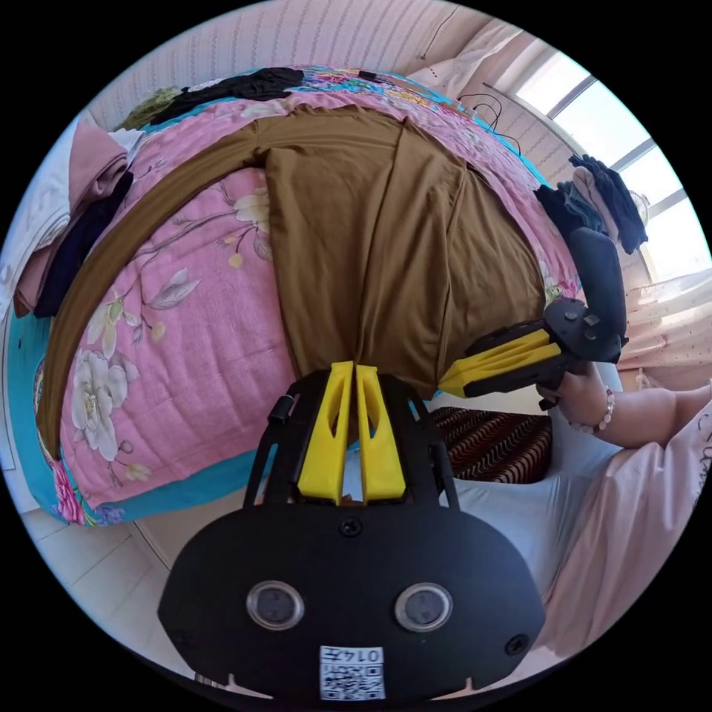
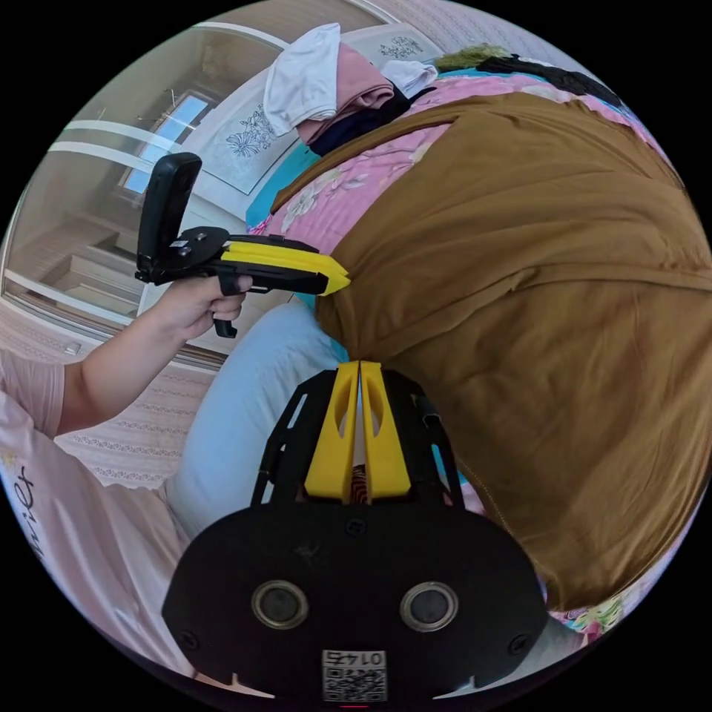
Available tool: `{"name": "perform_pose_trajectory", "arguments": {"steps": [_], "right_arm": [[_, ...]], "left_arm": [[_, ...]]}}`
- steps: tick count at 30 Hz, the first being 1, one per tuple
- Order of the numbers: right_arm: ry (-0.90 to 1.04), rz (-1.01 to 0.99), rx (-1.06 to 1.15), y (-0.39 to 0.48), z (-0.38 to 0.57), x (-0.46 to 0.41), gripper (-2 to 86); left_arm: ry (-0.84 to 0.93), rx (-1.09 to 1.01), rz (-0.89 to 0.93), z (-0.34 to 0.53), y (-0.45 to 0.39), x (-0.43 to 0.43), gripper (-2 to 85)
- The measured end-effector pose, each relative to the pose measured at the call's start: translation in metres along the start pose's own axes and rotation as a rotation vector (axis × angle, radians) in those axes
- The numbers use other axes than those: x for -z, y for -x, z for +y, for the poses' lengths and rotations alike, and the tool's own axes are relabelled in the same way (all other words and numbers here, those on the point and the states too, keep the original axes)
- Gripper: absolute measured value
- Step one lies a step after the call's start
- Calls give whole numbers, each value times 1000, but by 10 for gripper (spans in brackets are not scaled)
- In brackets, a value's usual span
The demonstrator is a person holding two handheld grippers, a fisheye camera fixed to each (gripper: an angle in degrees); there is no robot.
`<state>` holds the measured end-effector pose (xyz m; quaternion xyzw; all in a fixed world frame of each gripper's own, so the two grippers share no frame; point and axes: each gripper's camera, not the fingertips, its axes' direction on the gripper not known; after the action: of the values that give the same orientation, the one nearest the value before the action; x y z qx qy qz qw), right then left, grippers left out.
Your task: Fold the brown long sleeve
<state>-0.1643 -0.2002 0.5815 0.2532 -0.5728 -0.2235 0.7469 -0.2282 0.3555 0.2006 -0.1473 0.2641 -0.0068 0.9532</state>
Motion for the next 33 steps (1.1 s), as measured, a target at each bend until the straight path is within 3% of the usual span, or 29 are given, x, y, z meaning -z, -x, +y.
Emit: {"name": "perform_pose_trajectory", "arguments": {"steps": [10,16,23,27,29,33], "right_arm": [[83,29,14,25,19,-82,0],[210,34,218,65,25,-94,4],[215,106,607,163,-121,-141,11],[233,95,728,225,-211,-199,29],[258,201,783,265,-265,-255,60],[278,275,745,303,-328,-335,76]], "left_arm": [[-54,79,68,-4,41,63,12],[-299,356,-25,59,138,168,35],[-554,852,-244,164,293,265,32],[-637,931,-207,177,341,282,62],[-661,957,-155,172,366,282,86],[-585,989,-134,163,392,266,81]]}}
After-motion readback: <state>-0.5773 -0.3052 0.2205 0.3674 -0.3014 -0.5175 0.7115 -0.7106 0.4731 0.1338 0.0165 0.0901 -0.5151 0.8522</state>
